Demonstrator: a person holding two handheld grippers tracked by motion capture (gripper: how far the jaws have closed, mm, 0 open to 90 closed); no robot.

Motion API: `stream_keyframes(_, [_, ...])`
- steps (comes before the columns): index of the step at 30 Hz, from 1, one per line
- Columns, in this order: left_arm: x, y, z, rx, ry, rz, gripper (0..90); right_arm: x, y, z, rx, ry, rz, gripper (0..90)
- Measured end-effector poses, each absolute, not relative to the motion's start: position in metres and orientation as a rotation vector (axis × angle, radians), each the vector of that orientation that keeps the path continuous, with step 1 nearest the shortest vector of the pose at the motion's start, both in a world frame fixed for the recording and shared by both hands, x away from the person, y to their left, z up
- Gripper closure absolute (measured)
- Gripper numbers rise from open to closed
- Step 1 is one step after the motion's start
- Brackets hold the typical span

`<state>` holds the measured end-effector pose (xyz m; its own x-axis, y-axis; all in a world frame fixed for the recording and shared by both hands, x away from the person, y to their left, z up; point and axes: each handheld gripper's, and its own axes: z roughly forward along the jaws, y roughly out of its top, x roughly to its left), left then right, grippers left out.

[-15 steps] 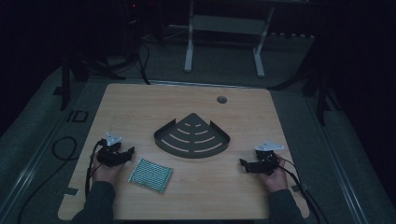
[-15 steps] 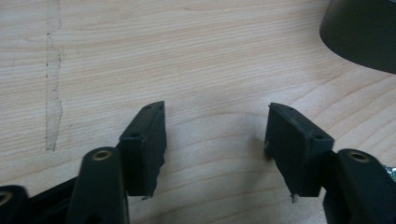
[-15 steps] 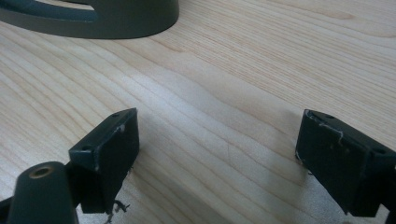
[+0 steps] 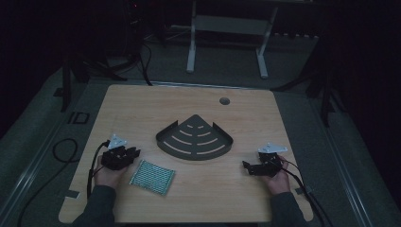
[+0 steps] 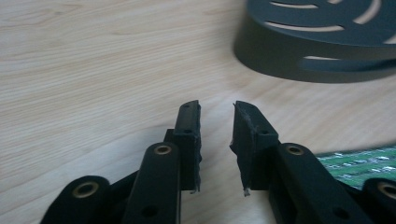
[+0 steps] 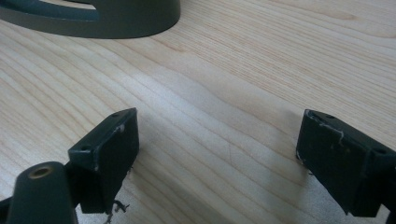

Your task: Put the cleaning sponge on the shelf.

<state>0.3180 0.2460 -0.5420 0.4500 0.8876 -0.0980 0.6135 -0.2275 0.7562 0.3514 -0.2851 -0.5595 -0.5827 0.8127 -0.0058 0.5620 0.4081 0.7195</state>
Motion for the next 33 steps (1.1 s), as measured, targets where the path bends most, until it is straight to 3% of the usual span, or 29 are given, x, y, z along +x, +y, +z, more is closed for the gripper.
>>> stream_keyframes(8, [0.309,0.226,-0.528,1.996,1.141,0.415,74.7,0.351,-0.285,-0.560,1.186,2.313,0.980,12.8])
stream_keyframes(16, [0.298,0.208,-0.522,2.076,1.047,0.372,89.5,0.351,-0.285,-0.560,1.186,2.313,0.979,12.8])
stream_keyframes(33, [0.282,0.178,-0.526,2.183,0.956,0.276,89.9,0.351,-0.285,-0.560,1.188,2.313,0.979,12.8])
